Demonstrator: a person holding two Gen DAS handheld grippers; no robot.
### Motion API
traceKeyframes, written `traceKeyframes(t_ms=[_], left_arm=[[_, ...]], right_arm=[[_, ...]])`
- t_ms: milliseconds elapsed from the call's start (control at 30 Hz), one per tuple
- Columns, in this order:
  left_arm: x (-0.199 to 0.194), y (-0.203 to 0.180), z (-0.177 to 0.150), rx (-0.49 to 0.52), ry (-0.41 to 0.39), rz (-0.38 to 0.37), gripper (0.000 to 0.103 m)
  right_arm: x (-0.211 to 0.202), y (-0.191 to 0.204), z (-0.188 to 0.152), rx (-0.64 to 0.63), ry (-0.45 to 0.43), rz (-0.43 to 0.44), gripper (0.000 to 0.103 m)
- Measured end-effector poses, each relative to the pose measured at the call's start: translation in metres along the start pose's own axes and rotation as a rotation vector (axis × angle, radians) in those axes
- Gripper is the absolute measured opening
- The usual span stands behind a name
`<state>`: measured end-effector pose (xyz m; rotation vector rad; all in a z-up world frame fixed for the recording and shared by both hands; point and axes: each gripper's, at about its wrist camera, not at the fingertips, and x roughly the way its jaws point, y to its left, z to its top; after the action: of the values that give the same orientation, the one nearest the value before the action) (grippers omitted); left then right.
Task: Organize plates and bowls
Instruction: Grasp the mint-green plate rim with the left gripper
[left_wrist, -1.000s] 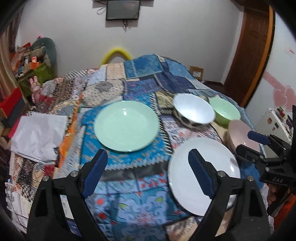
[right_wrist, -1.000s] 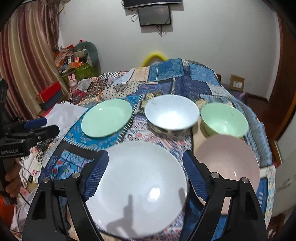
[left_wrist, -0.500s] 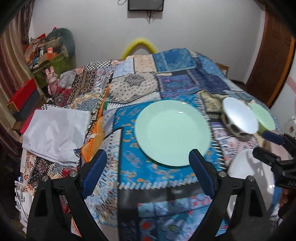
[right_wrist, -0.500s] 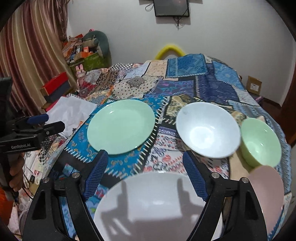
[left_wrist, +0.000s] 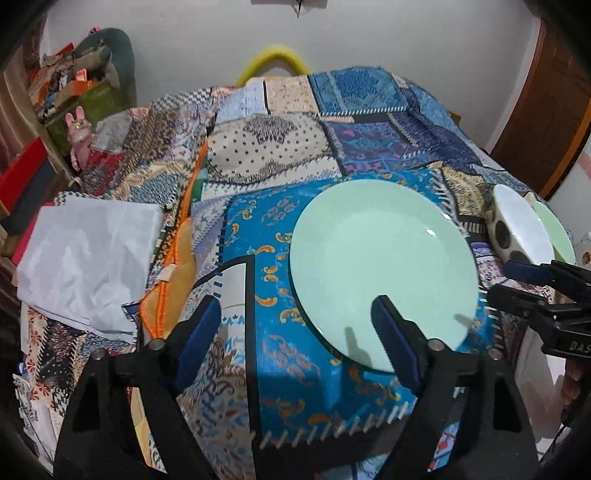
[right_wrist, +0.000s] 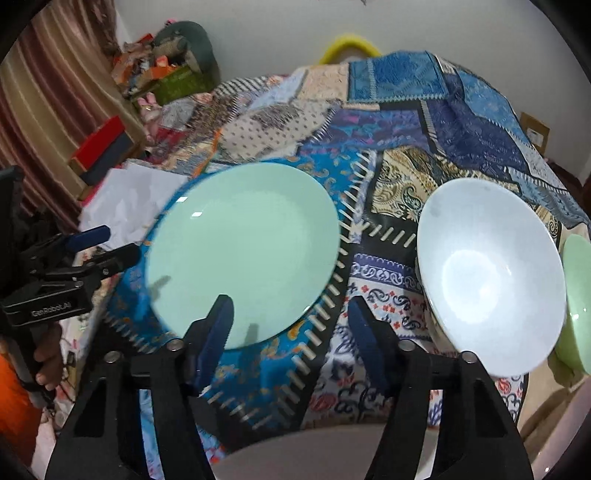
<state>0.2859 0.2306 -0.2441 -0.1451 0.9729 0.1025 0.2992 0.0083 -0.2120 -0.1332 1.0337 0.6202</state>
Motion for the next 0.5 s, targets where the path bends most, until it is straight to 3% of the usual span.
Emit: traceKeyframes(t_ms=[233, 500], left_arm=[[0.032, 0.002, 0.009, 0.03, 0.048, -0.04, 0.055], [0.049, -0.005, 0.021, 0.082, 0.063, -0.115, 0.049]], right_arm=[[0.02, -0.007, 0.006, 0.029, 0.057, 0.003, 0.04], [0.029, -0.003, 0.013, -0.006, 0.072, -0.001, 0.039]])
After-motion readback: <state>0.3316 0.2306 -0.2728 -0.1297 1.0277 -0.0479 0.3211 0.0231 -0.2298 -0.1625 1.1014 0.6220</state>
